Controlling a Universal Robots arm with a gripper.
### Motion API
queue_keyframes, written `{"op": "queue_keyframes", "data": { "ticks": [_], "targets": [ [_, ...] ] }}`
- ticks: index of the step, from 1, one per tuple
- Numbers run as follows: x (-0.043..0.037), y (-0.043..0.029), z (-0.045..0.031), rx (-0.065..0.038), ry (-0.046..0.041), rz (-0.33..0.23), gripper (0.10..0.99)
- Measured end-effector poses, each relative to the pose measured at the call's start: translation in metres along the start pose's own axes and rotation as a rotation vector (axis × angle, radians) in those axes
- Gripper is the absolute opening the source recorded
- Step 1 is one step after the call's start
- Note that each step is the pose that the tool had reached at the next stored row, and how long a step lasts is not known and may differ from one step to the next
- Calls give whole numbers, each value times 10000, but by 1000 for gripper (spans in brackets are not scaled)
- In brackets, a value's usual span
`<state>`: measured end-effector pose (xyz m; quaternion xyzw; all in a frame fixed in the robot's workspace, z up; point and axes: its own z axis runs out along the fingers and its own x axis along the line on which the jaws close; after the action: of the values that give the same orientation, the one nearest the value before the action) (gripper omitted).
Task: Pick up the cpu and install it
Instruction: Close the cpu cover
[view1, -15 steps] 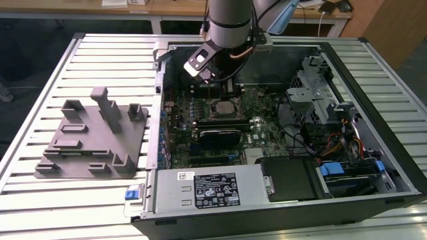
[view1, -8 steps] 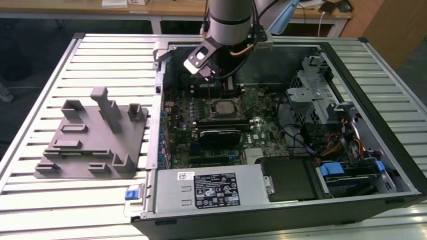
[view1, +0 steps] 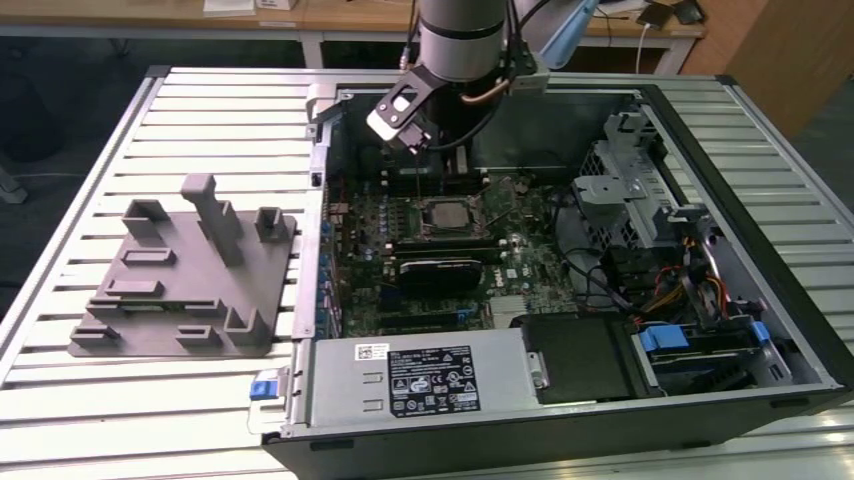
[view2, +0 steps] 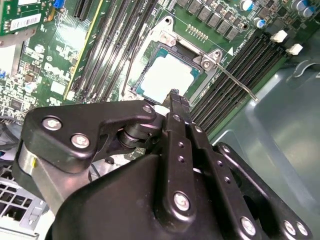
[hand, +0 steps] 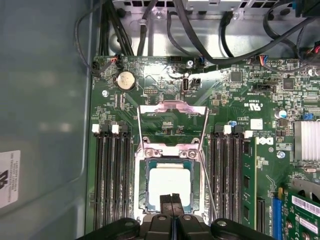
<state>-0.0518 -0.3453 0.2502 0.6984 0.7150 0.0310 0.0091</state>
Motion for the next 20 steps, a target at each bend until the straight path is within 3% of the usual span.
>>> {"op": "queue_keyframes", "data": {
  "ticks": [9, 20],
  "targets": [
    [0, 13, -26, 1, -1, -2, 106],
    [-4, 179, -16, 0, 0, 0, 106]
  ]
}}
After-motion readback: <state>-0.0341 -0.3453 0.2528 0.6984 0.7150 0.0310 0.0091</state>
